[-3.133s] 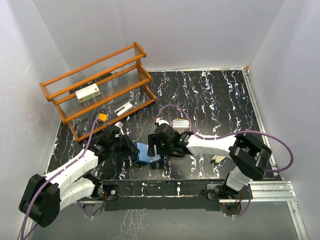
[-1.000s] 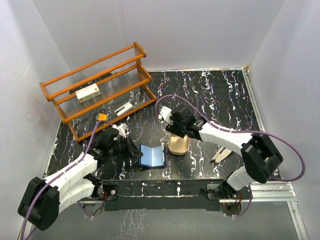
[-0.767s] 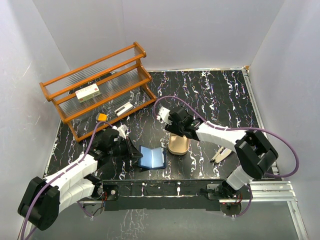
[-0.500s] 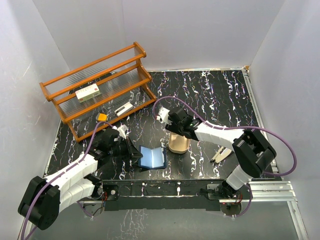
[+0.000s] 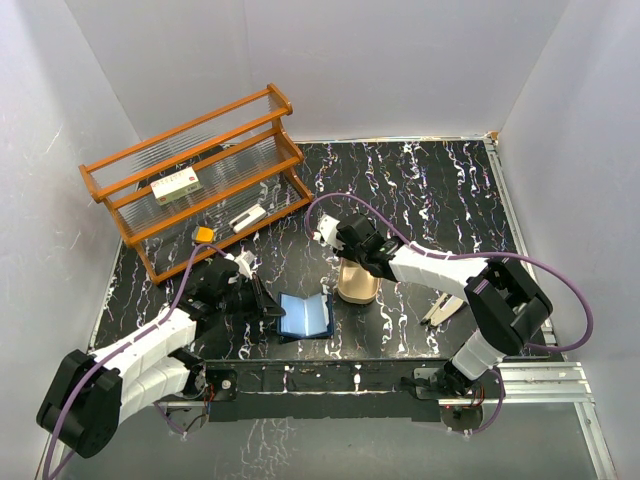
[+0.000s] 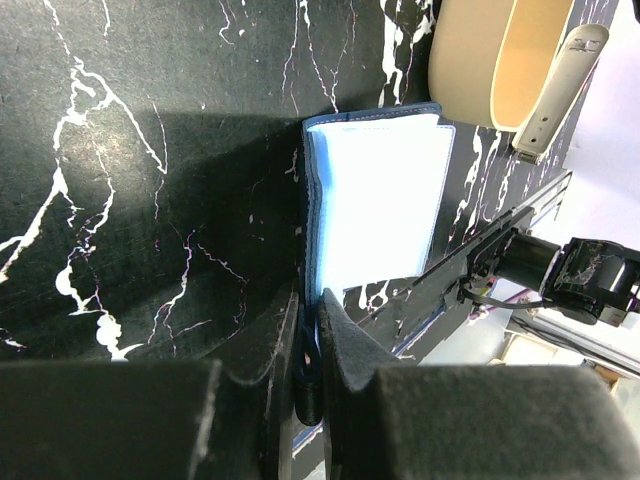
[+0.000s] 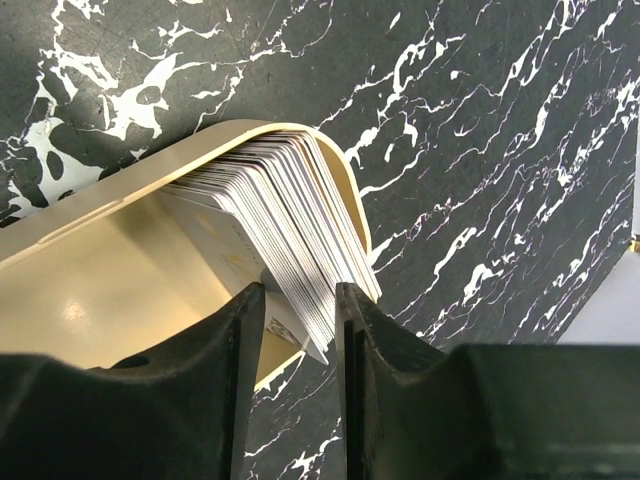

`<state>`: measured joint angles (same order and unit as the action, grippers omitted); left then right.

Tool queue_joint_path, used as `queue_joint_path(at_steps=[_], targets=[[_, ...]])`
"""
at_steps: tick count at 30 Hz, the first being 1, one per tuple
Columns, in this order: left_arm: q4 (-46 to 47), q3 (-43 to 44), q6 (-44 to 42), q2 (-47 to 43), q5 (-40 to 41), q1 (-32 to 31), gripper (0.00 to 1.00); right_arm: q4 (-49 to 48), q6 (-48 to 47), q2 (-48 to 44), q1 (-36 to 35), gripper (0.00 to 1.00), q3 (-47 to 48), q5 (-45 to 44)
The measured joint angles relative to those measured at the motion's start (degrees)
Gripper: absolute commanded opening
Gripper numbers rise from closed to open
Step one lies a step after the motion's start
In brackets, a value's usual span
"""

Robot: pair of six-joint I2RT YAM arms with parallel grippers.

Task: Put the credit cards into the card holder
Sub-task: Pick up the credit card from the storage box.

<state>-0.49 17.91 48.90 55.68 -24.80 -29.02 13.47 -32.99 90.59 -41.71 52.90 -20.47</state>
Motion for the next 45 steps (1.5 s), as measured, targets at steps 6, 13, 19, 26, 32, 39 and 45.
queue_joint_path(at_steps=[6,13,19,26,32,39,45], targets=[[0.0,0.1,-0.1,0.1,0.0,0.0,0.0,0.1,0.1,-0.2,0.0,0.17,0.0,0.8],[-0.3,0.1,-0.1,0.1,0.0,0.0,0.0,1.8,0.0,-0.2,0.0,0.0,0.4,1.4],[-1.4,0.1,0.2,-0.4,0.2,0.0,0.0,9.3,1.6,-0.2,0.0,0.0,4.3,5.0],[-2.5,0.1,0.4,-1.6,0.4,0.0,0.0,14.1,3.8,-1.1,0.1,0.0,5.1,9.0],[-2.6,0.1,0.9,-1.6,0.7,0.0,0.0,16.0,6.0,-2.9,0.1,0.0,5.6,9.0],[-2.6,0.1,1.6,-1.6,1.5,0.0,0.0,20.4,11.4,-4.2,0.1,0.0,9.3,9.1],[-2.2,0.1,2.7,-1.6,1.9,0.0,0.01,23.7,18.9,-8.3,-0.7,0.0,11.8,9.9]])
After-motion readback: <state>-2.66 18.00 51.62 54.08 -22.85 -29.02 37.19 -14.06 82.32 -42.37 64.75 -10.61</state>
